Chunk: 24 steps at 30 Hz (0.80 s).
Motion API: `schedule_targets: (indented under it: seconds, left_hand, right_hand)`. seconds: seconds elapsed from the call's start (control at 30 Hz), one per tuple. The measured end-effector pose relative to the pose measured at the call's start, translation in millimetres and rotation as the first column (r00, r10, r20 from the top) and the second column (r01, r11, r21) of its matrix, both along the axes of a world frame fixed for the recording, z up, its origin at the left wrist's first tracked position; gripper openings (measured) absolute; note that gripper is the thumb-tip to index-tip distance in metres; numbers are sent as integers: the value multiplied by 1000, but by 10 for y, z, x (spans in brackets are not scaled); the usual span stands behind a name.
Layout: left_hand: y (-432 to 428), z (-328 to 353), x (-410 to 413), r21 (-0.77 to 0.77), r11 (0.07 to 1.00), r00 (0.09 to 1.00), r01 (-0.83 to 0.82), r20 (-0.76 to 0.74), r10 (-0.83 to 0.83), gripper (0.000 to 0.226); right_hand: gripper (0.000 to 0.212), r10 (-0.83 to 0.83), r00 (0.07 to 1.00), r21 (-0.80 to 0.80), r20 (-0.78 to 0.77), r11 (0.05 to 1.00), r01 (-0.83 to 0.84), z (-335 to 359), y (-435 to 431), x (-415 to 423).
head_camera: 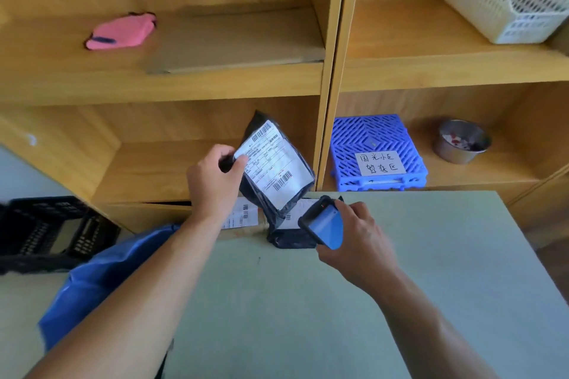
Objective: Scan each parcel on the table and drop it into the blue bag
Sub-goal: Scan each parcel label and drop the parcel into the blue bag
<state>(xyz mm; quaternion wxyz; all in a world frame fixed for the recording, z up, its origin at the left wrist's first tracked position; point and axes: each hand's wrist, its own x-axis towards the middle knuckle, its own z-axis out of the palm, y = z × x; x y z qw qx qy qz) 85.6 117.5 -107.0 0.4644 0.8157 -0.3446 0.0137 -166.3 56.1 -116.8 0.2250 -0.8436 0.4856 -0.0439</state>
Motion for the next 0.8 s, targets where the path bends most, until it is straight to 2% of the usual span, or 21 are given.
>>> schedule_targets:
  seconds: [0.17, 0.33, 0.53, 0.8]
  left_hand:
    - [335, -6, 340, -6, 998, 999, -55, -4, 55, 13]
    - [786, -63, 739, 66, 993, 994, -102, -39, 105, 17]
    - [1607, -357, 1237, 137, 972, 966, -192, -146, 212, 18]
    - [2830, -919, 1782, 261, 926, 927, -271, -188, 324, 15]
  right_hand:
    - [89, 38, 999, 2, -35, 999, -38, 9, 230, 361]
    - [89, 47, 999, 7, -20, 999, -47, -7, 516, 792]
    - [96, 126, 992, 31, 15, 992, -126, -63, 1024, 1431]
    - [94, 253, 967, 68, -30, 966, -250, -204, 1679, 2223]
